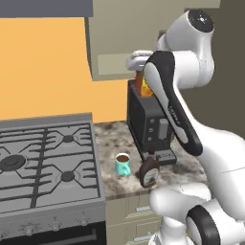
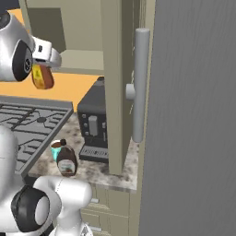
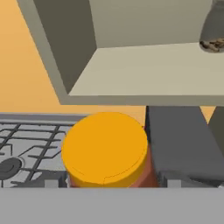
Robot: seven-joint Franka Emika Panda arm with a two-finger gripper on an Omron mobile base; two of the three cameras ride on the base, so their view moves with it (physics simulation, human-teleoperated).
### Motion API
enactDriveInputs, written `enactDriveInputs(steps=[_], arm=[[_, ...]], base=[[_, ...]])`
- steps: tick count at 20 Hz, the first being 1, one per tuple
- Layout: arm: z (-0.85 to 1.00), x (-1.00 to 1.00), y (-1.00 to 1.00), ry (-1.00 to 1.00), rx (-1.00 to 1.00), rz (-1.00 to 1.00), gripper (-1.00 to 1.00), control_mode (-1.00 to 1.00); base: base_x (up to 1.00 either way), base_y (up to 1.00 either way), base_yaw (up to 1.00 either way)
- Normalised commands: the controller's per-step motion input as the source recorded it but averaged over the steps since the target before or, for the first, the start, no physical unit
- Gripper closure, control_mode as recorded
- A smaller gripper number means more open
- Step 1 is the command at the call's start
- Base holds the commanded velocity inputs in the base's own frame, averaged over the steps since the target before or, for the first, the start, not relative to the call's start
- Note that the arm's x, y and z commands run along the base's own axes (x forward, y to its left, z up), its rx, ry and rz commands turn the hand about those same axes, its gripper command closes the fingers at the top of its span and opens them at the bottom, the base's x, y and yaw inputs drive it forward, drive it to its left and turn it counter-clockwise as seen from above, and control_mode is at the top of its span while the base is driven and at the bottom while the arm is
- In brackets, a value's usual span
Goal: Pick the syrup bottle and honey bottle from the cabinet and place them next to the mug.
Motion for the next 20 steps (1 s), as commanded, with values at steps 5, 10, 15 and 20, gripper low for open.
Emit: enactDriveInputs(steps=[5,10,15,20], arm=[[-0.29,-0.98,0.68,0.00,0.00,0.00,1.00,-1.00],[-0.43,-0.71,0.37,0.06,0.00,0.00,1.00,-1.00],[-0.64,-0.01,0.03,0.18,0.00,-0.12,1.00,-1.00],[-0.58,0.13,0.03,0.12,0.00,-0.28,1.00,-1.00]], base=[[0.00,0.00,0.00],[0.00,0.00,0.00],[0.00,0.00,0.00],[0.00,0.00,0.00]])
